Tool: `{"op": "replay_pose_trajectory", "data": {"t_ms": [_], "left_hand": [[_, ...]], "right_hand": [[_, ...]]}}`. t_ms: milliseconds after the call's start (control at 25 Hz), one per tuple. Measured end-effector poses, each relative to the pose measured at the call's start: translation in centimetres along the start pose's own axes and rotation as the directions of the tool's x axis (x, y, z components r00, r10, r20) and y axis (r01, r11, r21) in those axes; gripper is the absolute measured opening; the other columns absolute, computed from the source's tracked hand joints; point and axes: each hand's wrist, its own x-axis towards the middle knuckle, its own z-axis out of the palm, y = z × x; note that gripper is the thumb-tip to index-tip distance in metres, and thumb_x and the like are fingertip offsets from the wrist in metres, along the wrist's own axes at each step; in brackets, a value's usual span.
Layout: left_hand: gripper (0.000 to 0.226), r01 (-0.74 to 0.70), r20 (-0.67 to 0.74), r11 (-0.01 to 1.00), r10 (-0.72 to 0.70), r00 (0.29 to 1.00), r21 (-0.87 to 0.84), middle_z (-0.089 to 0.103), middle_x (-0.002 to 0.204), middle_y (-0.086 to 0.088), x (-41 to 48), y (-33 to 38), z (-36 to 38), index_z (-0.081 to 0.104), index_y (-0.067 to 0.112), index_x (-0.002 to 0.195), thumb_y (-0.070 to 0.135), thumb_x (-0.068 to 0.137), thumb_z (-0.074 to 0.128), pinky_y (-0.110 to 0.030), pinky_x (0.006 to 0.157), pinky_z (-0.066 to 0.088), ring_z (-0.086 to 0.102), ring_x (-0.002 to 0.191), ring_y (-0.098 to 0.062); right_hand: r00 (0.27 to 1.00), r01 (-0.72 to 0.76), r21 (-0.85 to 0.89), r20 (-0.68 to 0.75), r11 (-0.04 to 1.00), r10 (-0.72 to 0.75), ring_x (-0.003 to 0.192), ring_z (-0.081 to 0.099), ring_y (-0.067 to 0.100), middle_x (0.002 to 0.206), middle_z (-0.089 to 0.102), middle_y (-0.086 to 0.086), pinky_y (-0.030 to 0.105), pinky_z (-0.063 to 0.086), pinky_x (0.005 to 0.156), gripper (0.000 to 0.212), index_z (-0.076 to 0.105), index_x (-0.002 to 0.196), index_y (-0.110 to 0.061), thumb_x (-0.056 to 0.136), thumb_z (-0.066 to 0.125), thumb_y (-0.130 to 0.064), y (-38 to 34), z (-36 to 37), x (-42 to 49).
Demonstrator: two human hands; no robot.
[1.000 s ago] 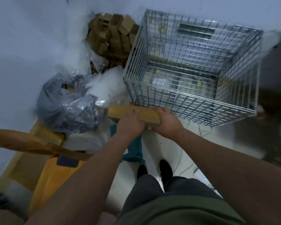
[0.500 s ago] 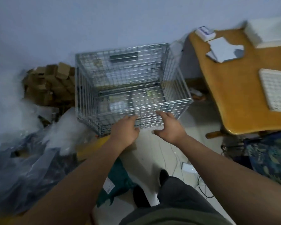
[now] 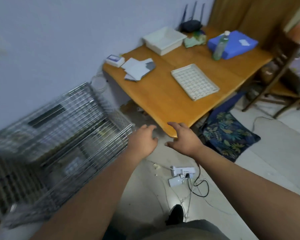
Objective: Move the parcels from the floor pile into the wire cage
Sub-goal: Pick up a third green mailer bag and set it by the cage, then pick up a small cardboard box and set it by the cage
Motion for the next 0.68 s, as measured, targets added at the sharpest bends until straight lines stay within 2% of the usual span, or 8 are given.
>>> {"op": "replay_pose_trajectory", "data": {"t_ms": [200, 360, 520, 680], "left_hand": [[0.049, -0.236, 0.111, 0.970, 0.229, 0.967, 0.054, 0.057, 0.133, 0.003, 6.8, 10.2, 1.1, 0.052, 0.033, 0.142, 0.039, 0.094, 0.057, -0.040, 0.090, 0.052, 0.060, 0.118, -0.024], [0.048, -0.456, 0.211, 0.885, 0.430, 0.878, 0.093, 0.057, 0.131, 0.001, 10.4, 17.0, 2.5, 0.051, 0.032, 0.143, 0.042, 0.096, 0.056, -0.037, 0.087, 0.052, 0.059, 0.117, -0.024], [0.050, -0.675, 0.345, 0.733, 0.614, 0.710, 0.087, 0.057, 0.129, 0.000, 11.6, 24.0, 4.9, 0.050, 0.031, 0.144, 0.042, 0.096, 0.056, -0.039, 0.087, 0.053, 0.059, 0.116, -0.024], [0.048, -0.826, 0.407, 0.559, 0.739, 0.537, 0.075, 0.057, 0.132, 0.001, 10.1, 30.1, 7.7, 0.050, 0.033, 0.143, 0.042, 0.096, 0.055, -0.038, 0.088, 0.049, 0.058, 0.120, -0.024]], "right_hand": [[0.973, -0.187, 0.077, -0.120, 0.979, 0.196, 0.131, 0.050, 0.025, 0.144, 0.044, 0.006, 0.035, 0.045, 0.106, 0.089, 0.033, 0.157, -0.028, 0.083, 0.080, -0.039, 7.5, -6.0, -1.2], [0.909, -0.335, 0.159, -0.207, 0.929, 0.363, 0.130, 0.050, 0.027, 0.138, 0.048, 0.009, 0.032, 0.042, 0.106, 0.087, 0.037, 0.154, -0.029, 0.080, 0.081, -0.039, 11.8, -8.9, -3.5], [0.746, -0.503, 0.323, -0.307, 0.802, 0.591, 0.130, 0.050, 0.028, 0.141, 0.046, 0.009, 0.037, 0.043, 0.109, 0.088, 0.036, 0.155, -0.028, 0.081, 0.081, -0.041, 15.7, -10.1, -8.4], [0.565, -0.594, 0.458, -0.347, 0.661, 0.748, 0.125, 0.053, 0.028, 0.136, 0.048, 0.008, 0.035, 0.045, 0.105, 0.084, 0.038, 0.153, -0.028, 0.082, 0.080, -0.040, 17.7, -9.3, -13.8]]}}
